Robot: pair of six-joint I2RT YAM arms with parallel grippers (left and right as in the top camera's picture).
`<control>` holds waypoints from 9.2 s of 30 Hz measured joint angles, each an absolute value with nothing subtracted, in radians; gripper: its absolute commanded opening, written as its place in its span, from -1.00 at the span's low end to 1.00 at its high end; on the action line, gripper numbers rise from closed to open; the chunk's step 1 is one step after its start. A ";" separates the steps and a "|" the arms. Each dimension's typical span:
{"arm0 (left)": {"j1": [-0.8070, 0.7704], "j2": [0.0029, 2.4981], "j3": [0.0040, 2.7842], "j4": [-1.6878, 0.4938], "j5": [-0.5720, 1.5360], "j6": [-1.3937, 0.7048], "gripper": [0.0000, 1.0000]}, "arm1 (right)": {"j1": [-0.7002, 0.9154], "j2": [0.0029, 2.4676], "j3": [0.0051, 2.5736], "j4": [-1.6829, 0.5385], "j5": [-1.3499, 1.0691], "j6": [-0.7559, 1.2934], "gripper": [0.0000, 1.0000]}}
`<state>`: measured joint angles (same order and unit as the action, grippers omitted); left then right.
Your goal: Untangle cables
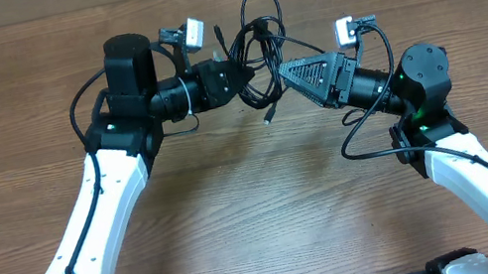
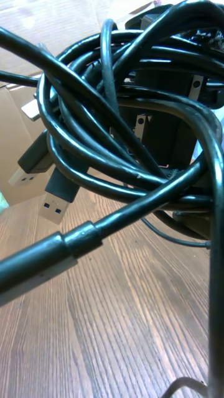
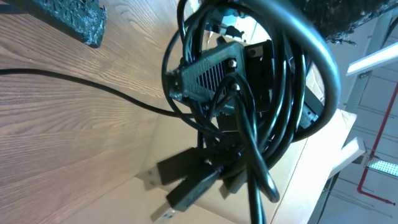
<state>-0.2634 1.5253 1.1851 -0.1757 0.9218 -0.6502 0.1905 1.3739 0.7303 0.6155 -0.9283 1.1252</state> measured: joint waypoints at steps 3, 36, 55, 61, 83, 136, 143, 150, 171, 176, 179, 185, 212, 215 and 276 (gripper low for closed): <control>-0.289 1.525 1.185 -0.177 0.914 -0.647 -0.91 | 0.191 1.374 0.730 0.616 -0.928 1.125 1.00; -0.229 1.525 1.185 -0.242 0.894 -0.592 -0.91 | 0.191 1.374 0.730 0.578 -0.901 1.086 1.00; -0.126 1.525 1.185 -0.217 1.139 -0.614 -0.92 | 0.192 1.374 0.730 0.347 -0.777 1.007 1.00; -0.146 1.525 1.185 -0.212 1.137 -0.622 -0.91 | 0.191 1.374 0.730 0.389 -0.772 1.000 1.00; -0.223 1.525 1.185 -0.214 0.974 -0.626 -0.91 | 0.245 1.374 0.730 0.513 -0.811 1.010 1.00; -0.332 1.525 1.185 -0.334 0.867 -0.542 -0.91 | 0.252 1.374 0.730 0.531 -0.706 1.019 0.08; -0.334 1.525 1.185 -0.334 0.862 -0.540 -0.91 | 0.251 1.374 0.730 0.532 -0.701 1.019 -0.10; -0.334 1.525 1.185 -0.335 0.862 -0.538 -0.92 | 0.251 1.374 0.730 0.533 -0.700 1.020 -0.64; -0.334 1.525 1.185 -0.338 0.862 -0.523 -0.92 | 0.251 1.374 0.730 0.511 -0.691 1.019 0.02; -0.334 1.525 1.185 -0.337 0.863 -0.520 -0.91 | 0.251 1.374 0.730 0.496 -0.690 1.013 0.50; -0.334 1.525 1.185 -0.337 0.863 -0.520 -0.92 | 0.251 1.374 0.729 0.492 -0.688 1.011 -0.10; -0.334 1.525 1.185 -0.344 0.859 -0.520 -0.92 | 0.251 1.374 0.729 0.495 -0.688 1.019 -0.63; -0.318 1.525 1.184 -0.337 0.810 -0.519 -0.92 | 0.251 1.374 0.733 0.213 -0.629 0.974 -0.92; -0.278 1.525 1.184 -0.337 0.817 -0.519 -0.92 | 0.254 1.373 0.736 0.115 -0.604 0.921 -0.92; -0.084 1.541 1.171 -0.329 0.874 -0.728 -0.92 | 0.262 1.363 0.754 -0.606 0.192 0.669 0.39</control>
<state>-0.0841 1.5410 1.1709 -0.3286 0.8742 -0.7277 0.2615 1.3628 0.7536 -0.6056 0.1925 0.6693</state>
